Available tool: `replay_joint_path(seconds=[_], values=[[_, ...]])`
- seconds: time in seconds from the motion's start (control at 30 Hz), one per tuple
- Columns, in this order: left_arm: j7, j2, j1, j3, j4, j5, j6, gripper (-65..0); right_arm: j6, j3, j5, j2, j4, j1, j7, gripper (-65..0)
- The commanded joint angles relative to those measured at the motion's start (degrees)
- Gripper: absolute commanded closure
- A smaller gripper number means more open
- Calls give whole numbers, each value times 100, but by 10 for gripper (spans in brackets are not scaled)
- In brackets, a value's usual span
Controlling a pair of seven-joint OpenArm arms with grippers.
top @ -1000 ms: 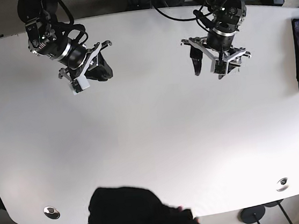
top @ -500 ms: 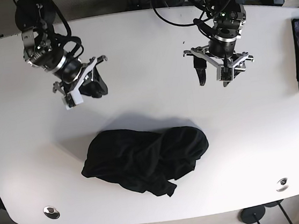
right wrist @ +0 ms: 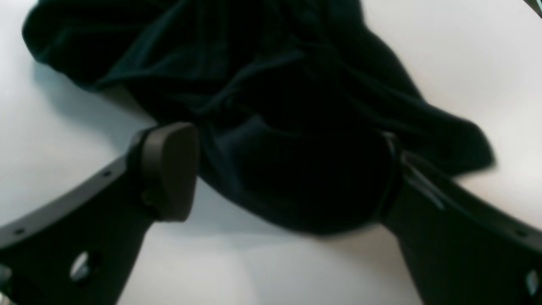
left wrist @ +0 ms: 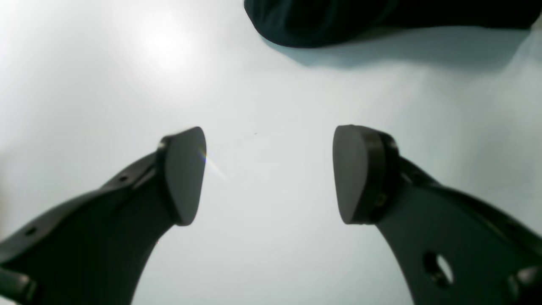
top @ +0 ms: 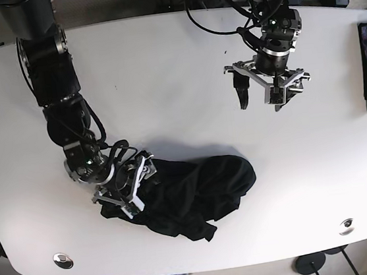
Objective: Fold the T-shirt properly
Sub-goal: 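Grasp the crumpled black shirt with the right gripper and drag it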
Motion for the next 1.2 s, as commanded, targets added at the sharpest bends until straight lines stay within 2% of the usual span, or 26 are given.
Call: replay_joint_path(seconds=[0.03,0.1,0.17,0.2,0.23,0.27,0.3,0.33,0.37,0.47,0.57,0.63,0.73,0.9,0.97,1.07,1.17,1.2], values=[[-123,10,-20,-7,10,-52,2,-433,184,25,-132,-58,-555,377,325,-517],[-123,10,-2,-33,-7,-52,2,-433,316,34,-282,-190,-1039,403,668,-503],[-123,-69,-11,-33,-7,-43,2,-433,316,34,-308,-225,-1373,403,993,-407],[-123,-148,-11,-15,-16,-43,2,-433,316,34,-255,-225,-1443,368,1099,-311],[-123,-201,-29,-7,-25,-43,2,-433,316,34,-247,-234,-1461,263,1143,-155],[-123,-201,-29,-7,-25,-43,2,-433,316,34,-247,-234,-1443,184,1151,-55],[-123,-201,-38,-7,-51,-43,2,-433,316,34,-247,-234,-1364,105,1143,-6],[-123,-201,-38,-7,-122,-43,2,-433,316,42,-247,-242,-1057,-80,1134,-41],[-123,-201,-152,-24,-201,-43,2,-433,307,51,-247,-242,-555,-388,993,-22],[-123,-289,-257,-42,-341,-43,2,-433,280,51,-247,-242,754,-1047,290,-21],[-123,-333,-275,-24,-359,-52,2,-433,280,51,-238,-251,2627,-2146,-572,-21],[-123,-342,-319,-24,-359,-52,2,-433,280,51,-247,-357,3330,-2709,-862,-22],[-123,-350,-486,-42,-368,-52,2,-433,280,42,-247,-427,3954,-3447,-1099,-22],[-123,-350,-627,-42,-377,-52,2,-433,280,42,-247,-436,4086,-3957,-1099,-33],[-123,-359,-635,-42,-473,-52,2,-433,280,51,-247,-436,4086,-4010,-1082,-109],[-123,-412,-635,-42,-579,-52,2,-433,280,236,-247,-445,4262,-4027,-1064,-296],[-123,-553,-635,-51,-579,-52,2,-433,298,649,-238,-726,4473,-4010,-1090,-441],[-123,-579,-627,-94,-561,-52,2,-433,307,772,-238,-796,4535,-4010,-1090,-457]])
